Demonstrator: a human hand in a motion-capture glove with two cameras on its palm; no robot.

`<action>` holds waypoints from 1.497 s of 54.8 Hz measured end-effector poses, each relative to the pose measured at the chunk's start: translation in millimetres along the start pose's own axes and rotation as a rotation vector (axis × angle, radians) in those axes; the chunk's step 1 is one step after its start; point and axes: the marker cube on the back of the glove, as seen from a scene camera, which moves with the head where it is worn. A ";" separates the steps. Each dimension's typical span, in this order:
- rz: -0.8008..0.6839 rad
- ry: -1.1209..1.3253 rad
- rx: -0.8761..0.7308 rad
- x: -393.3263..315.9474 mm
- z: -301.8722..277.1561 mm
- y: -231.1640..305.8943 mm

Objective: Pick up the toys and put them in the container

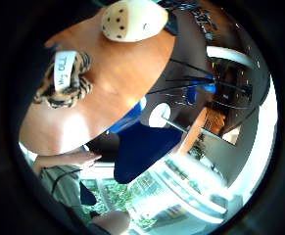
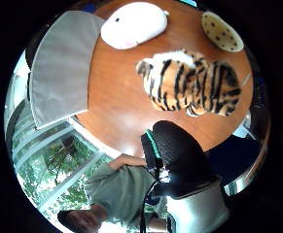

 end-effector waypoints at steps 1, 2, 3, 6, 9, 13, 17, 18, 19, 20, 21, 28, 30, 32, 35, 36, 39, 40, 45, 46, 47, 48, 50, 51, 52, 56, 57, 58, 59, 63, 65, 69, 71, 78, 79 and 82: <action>-0.006 0.002 -0.002 -0.3 3.9 -1.1; -0.015 0.000 -0.001 -0.9 8.2 -2.4; -0.026 -0.005 0.003 -1.7 12.9 -3.9; -0.044 -0.028 0.026 -3.9 26.0 -9.7; -0.047 -0.051 0.015 -6.2 39.8 -16.3; -0.064 -0.036 -0.038 -8.6 60.0 -24.6; -0.067 0.002 -0.045 -13.0 75.8 -32.4; -0.070 0.006 -0.039 -12.9 77.7 -33.9; -0.073 0.004 -0.033 -12.3 78.8 -35.2; -0.073 -0.003 -0.025 -11.5 79.1 -36.6; -0.071 -0.010 -0.014 -10.8 78.9 -38.1; -0.041 0.005 0.086 -11.4 78.0 -48.4; -0.036 0.004 0.105 -14.3 77.8 -50.8; -0.045 0.006 0.123 -19.1 77.6 -52.5; -0.076 0.020 0.132 -22.9 75.6 -54.5; -0.093 0.048 0.128 -20.9 74.8 -55.4; -0.160 0.213 0.100 -8.4 72.8 -57.4; -0.157 0.222 0.092 -8.8 70.4 -57.6; -0.032 0.079 0.156 -24.4 36.6 -54.9; -0.029 0.076 0.172 -24.3 27.9 -53.2; -0.032 0.069 0.182 -24.3 19.2 -51.2; -0.034 0.056 0.187 -24.3 10.3 -49.3; -0.019 0.022 0.200 -23.1 -8.3 -46.6; -0.008 0.006 0.213 -22.1 -18.5 -45.4; -0.003 -0.008 0.230 -21.3 -29.3 -43.7; -0.150 0.025 0.301 -18.2 -73.3 -29.8; -0.195 0.038 0.315 -18.2 -84.7 -25.8; -0.202 0.036 0.328 -19.7 -96.8 -23.0; -0.176 0.019 0.341 -22.7 -109.5 -21.2; -0.120 -0.035 0.401 -44.5 -158.3 -14.2; -0.145 -0.041 0.429 -60.1 -179.8 -9.4; -0.261 -0.074 0.477 -99.5 -218.5 -0.6; -0.267 -0.080 0.499 -122.5 -236.0 -1.7; -0.362 0.032 0.514 -181.9 -256.6 -24.7; -0.349 0.014 0.509 -198.2 -259.1 -28.3; -0.267 -0.030 0.488 -245.0 -265.7 -41.6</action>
